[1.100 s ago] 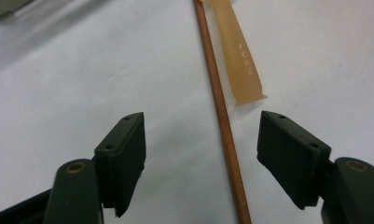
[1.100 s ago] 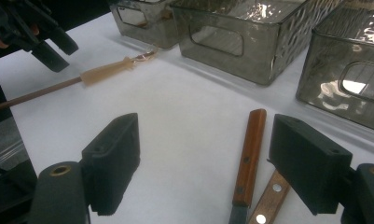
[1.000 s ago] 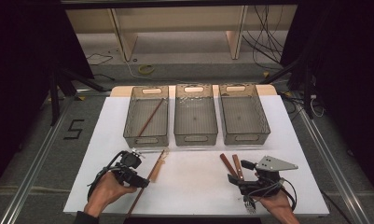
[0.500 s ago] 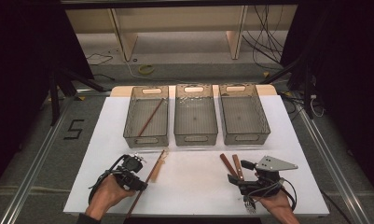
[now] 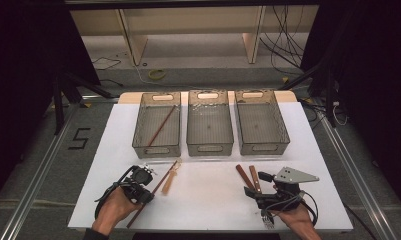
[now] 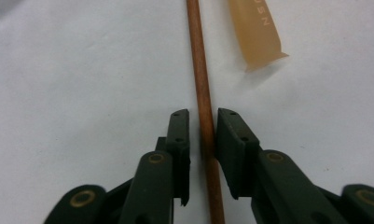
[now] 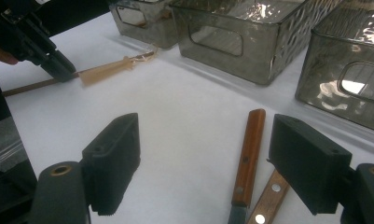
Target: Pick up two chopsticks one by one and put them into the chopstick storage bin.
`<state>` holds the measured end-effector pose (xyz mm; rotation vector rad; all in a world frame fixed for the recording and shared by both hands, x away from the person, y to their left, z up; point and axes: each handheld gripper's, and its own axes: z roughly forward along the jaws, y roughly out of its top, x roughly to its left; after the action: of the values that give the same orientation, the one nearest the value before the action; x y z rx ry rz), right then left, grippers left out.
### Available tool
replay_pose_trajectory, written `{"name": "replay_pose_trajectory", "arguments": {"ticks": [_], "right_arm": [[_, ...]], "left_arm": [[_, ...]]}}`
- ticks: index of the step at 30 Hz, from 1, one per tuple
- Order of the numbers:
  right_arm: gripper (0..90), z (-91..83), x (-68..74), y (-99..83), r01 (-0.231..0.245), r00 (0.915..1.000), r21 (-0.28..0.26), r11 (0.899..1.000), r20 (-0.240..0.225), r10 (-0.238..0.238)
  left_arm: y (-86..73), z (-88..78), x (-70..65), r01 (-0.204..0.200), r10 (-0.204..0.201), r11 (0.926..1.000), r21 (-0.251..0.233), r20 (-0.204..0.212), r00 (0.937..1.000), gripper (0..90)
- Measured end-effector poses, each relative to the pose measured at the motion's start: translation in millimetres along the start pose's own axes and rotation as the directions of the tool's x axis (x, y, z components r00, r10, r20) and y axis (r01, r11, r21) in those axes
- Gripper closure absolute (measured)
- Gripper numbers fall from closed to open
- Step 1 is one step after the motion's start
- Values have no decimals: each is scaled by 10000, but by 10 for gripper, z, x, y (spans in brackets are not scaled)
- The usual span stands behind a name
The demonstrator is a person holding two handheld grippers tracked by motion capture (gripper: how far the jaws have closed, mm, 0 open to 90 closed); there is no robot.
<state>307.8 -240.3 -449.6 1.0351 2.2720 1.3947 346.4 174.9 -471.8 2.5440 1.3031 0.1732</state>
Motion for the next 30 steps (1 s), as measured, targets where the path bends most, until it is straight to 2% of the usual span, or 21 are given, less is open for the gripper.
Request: {"name": "replay_pose_trajectory", "arguments": {"ticks": [3, 11, 18, 30], "right_arm": [[256, 0, 0, 0, 9, 10000, 3, 10000, -2, -9], [256, -3, 2, 1, 35, 10000, -5, 10000, 2, -35], [256, -7, 2, 4, 30, 10000, -20, 10000, -1, -30], [256, -5, 1, 4, 32, 10000, -26, 10000, -1, -32]], "left_arm": [[-6, 1, 19, 73, -73, 10000, -62, 63, 10000, 807], [-25, 0, 49, 56, -51, 9997, -225, 220, 9997, 831], [-28, -14, 60, -192, 192, 9992, -337, -15, 9998, 833], [-53, -128, 136, -125, 120, 9961, -869, -65, 9999, 834]]}}
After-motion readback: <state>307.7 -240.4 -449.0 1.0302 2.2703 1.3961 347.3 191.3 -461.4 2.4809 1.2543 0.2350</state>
